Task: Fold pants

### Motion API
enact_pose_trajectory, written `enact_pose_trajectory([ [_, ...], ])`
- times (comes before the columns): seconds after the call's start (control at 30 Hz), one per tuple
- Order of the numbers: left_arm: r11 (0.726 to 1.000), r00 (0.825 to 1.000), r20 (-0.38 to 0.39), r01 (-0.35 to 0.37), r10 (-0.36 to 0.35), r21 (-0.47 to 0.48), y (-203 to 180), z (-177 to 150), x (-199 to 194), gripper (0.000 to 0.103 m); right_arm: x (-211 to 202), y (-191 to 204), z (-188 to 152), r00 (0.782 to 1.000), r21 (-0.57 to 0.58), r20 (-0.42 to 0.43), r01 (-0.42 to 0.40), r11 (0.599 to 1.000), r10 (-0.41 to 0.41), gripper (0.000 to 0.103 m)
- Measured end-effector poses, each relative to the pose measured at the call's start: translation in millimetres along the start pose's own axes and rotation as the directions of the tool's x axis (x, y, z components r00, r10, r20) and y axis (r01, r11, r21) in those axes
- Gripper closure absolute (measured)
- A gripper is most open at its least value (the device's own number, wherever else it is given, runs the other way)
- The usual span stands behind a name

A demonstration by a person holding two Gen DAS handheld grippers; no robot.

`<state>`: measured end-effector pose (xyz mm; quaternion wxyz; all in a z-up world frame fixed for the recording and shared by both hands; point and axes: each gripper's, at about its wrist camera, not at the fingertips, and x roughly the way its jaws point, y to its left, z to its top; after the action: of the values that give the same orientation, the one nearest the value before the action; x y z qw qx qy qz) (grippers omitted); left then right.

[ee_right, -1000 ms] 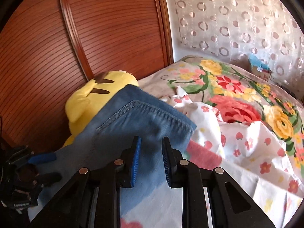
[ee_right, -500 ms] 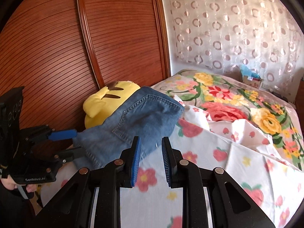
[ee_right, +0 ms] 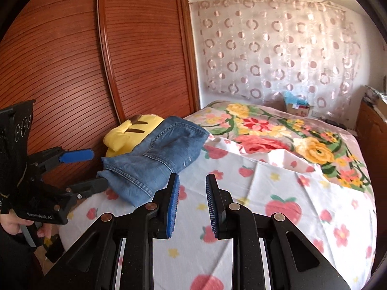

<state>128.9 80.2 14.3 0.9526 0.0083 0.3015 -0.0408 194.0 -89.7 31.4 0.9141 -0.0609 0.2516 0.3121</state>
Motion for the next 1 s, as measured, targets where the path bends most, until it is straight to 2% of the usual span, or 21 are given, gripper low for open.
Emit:
enact_pose_trajectory([
  [0.27, 1.0, 0.998, 0.059, -0.001, 0.0, 0.017, -29.1, 0.1, -30.6, 0.019, -62.9, 7.5, -26.7, 0.994, 0.039, 0.068, 0.086, 0.996, -0.088, 0.062],
  [0.53, 1.0, 0.997, 0.077, 0.002, -0.001, -0.019, -53.4, -4.7, -47.5, 0.019, -123.2, 26.2, -48.6, 0.971, 0.087, 0.14, 0.181, 0.98, -0.192, 0.045],
  [0.8, 0.999, 0.995, 0.096, 0.035, -0.033, -0.023, -77.2, -6.6, -57.1, 0.019, -149.3, 59.7, -65.0, 0.935, 0.132, 0.169, 0.294, 0.947, -0.313, 0.033],
  [1.0, 1.0, 0.995, 0.104, 0.009, -0.009, -0.004, -93.7, -11.8, -64.2, 0.019, -148.2, 78.9, -68.0, 0.92, 0.154, 0.166, 0.332, 0.931, -0.356, 0.029],
])
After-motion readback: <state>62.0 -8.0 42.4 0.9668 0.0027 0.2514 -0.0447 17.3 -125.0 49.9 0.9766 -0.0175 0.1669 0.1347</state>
